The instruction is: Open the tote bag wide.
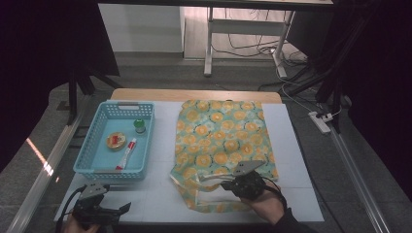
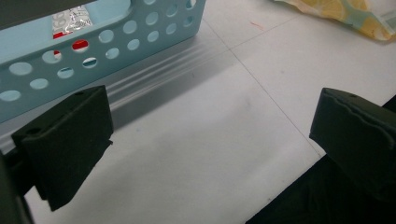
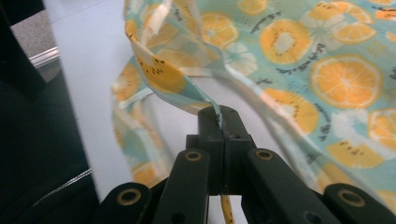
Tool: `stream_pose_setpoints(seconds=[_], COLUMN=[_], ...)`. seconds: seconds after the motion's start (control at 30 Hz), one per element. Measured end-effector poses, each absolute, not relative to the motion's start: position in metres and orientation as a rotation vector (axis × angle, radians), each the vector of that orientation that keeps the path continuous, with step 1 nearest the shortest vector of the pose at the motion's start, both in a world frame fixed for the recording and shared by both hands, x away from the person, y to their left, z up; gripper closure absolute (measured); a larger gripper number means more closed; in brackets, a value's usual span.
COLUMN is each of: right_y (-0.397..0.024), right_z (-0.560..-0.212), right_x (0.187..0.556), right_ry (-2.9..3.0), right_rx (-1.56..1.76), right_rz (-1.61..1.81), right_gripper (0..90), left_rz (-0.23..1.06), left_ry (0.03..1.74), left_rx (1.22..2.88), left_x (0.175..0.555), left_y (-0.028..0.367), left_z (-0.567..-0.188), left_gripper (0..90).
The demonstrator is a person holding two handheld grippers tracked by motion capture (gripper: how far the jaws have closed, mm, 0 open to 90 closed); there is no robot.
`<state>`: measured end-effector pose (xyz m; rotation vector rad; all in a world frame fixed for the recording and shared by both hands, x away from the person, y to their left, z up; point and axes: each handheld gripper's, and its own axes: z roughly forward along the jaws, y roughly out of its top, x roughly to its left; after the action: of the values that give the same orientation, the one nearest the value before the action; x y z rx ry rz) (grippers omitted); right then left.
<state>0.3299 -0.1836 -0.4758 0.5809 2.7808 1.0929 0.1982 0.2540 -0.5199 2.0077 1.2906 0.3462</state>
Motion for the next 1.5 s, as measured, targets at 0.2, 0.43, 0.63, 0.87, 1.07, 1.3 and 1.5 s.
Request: stream_pose_setpoints(seconds=[0.2,0.43,0.63,0.87,1.07,1.3,1.5], right_y=[-0.177,-0.172,-0.168,-0.158,-0.157,-0.167,-0.158], right_z=[-0.470,-0.469,-0.470,-0.480,-0.494,-0.509,-0.509], right_x=[0.353,0.377,0.397,0.422,0.433,0.439,0.432], right_ry=[2.744,2.720,2.698,2.682,2.711,2.778,2.844], right_rx=[0.610,0.650,0.673,0.698,0.723,0.779,0.750], right_rz=[1.073,1.042,1.012,0.942,0.902,0.939,1.030], right_gripper=[89.9,89.9,89.8,89.9,89.8,84.3,65.2], left_rz=[0.347,0.345,0.346,0.344,0.344,0.346,0.346], left_ry=[1.292,1.293,1.295,1.297,1.296,1.296,1.296], left_rx=[2.007,2.006,2.006,2.005,2.004,2.008,2.012], left_x=[0.198,0.198,0.199,0.199,0.199,0.199,0.199], left_y=[0.254,0.254,0.254,0.254,0.255,0.254,0.254], left_z=[-0.520,-0.520,-0.520,-0.520,-0.520,-0.520,-0.520], left_gripper=[0.0,0.0,0.0,0.0,0.0,0.0,0.0])
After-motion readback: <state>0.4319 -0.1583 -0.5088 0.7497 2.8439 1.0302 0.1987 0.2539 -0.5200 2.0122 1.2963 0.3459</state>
